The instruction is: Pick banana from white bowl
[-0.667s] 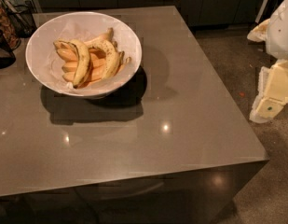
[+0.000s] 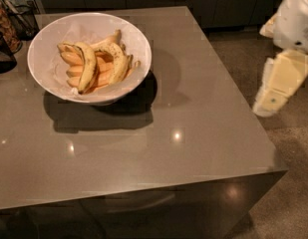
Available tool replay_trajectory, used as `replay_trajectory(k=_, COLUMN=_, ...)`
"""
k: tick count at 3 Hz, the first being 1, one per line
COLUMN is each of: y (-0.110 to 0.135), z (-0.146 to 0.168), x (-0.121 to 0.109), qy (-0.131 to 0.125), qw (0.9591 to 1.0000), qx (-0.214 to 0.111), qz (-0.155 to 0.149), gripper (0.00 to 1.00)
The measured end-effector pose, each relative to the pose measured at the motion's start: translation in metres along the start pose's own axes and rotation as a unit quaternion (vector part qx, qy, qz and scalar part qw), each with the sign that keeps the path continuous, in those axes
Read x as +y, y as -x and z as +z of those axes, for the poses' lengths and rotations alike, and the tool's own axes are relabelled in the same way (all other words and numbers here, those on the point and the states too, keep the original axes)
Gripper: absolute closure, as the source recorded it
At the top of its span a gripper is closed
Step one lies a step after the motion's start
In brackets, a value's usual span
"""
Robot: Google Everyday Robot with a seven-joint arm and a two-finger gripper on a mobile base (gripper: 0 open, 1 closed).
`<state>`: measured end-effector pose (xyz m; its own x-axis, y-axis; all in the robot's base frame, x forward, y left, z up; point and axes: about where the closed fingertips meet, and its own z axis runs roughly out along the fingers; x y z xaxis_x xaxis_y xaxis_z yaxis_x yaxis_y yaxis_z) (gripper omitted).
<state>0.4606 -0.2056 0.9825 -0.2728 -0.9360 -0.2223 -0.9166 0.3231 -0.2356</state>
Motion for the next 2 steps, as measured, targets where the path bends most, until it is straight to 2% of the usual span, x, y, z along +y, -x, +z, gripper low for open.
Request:
replay_trajectory(k=1, y=0.0576, z=0.0199, x=-0.0401, qy=0.011, qw=0.9997, qx=0.019, qz=0.006, gripper=0.00)
replay_trajectory(k=2, y=0.0588, z=0.0183, x=-0.0410, qy=0.002, qw=0.9999, qx=0.011, qz=0.009, gripper=0.00)
